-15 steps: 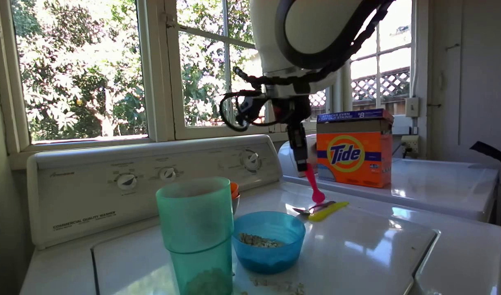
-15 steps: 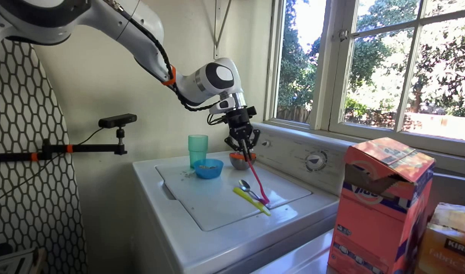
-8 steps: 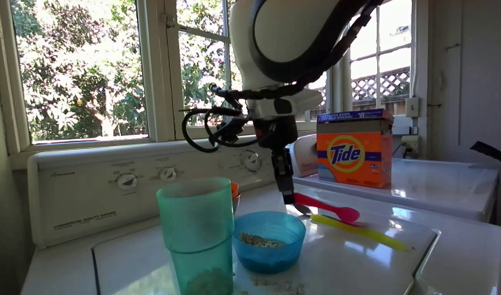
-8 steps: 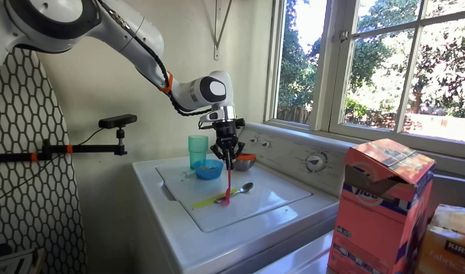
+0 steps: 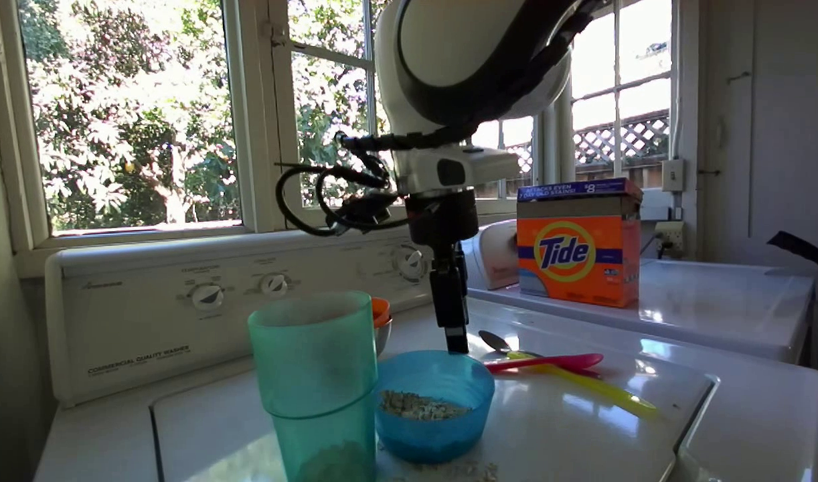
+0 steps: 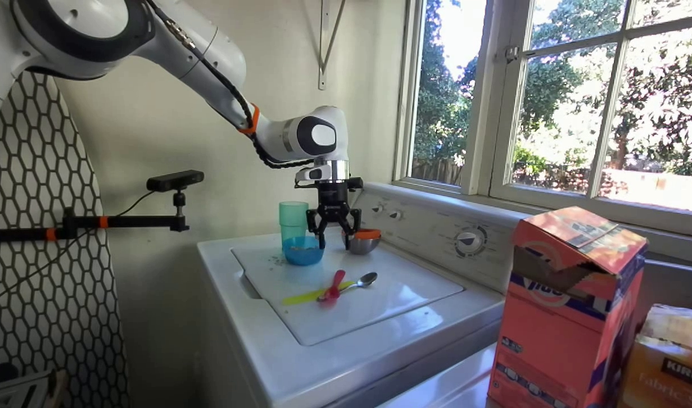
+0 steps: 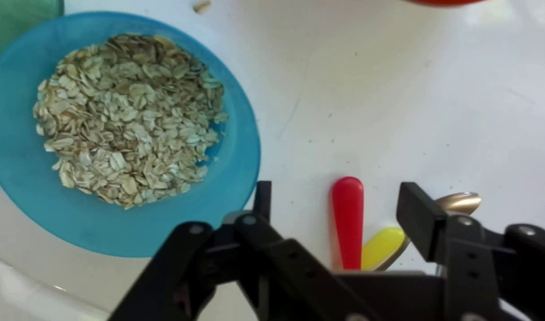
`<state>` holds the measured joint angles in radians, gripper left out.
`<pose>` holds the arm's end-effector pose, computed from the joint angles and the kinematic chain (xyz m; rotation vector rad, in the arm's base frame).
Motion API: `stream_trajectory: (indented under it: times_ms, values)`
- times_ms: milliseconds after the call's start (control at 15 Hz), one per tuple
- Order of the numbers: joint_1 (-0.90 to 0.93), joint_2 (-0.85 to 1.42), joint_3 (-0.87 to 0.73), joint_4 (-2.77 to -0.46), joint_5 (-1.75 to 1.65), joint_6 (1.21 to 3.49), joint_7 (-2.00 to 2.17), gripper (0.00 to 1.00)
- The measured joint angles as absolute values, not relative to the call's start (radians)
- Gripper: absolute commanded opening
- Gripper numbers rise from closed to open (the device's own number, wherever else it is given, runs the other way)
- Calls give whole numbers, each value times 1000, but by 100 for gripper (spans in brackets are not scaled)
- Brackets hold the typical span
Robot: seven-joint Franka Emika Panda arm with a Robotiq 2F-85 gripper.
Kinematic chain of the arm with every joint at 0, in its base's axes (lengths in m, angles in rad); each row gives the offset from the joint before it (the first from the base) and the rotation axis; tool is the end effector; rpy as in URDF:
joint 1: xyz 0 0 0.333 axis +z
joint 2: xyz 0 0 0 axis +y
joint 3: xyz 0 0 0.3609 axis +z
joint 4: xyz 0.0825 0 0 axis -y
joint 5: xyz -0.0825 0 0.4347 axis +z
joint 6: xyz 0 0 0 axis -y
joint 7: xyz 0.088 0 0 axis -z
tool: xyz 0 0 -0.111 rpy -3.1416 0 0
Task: Remove the silver spoon, the knife and the pink spoon out of the green cup
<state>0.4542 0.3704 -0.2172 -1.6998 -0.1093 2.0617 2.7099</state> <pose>0.6932 0.1769 0.3983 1.1175 -2.9040 0.2706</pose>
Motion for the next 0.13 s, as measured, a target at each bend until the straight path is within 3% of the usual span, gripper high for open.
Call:
stream_trajectory:
  times_ms: [67,133]
  values:
    - [421,357,-178,-1696,-109,2062,2703,86]
    - [395,346,-148,-1694,-115,2061,2702,95]
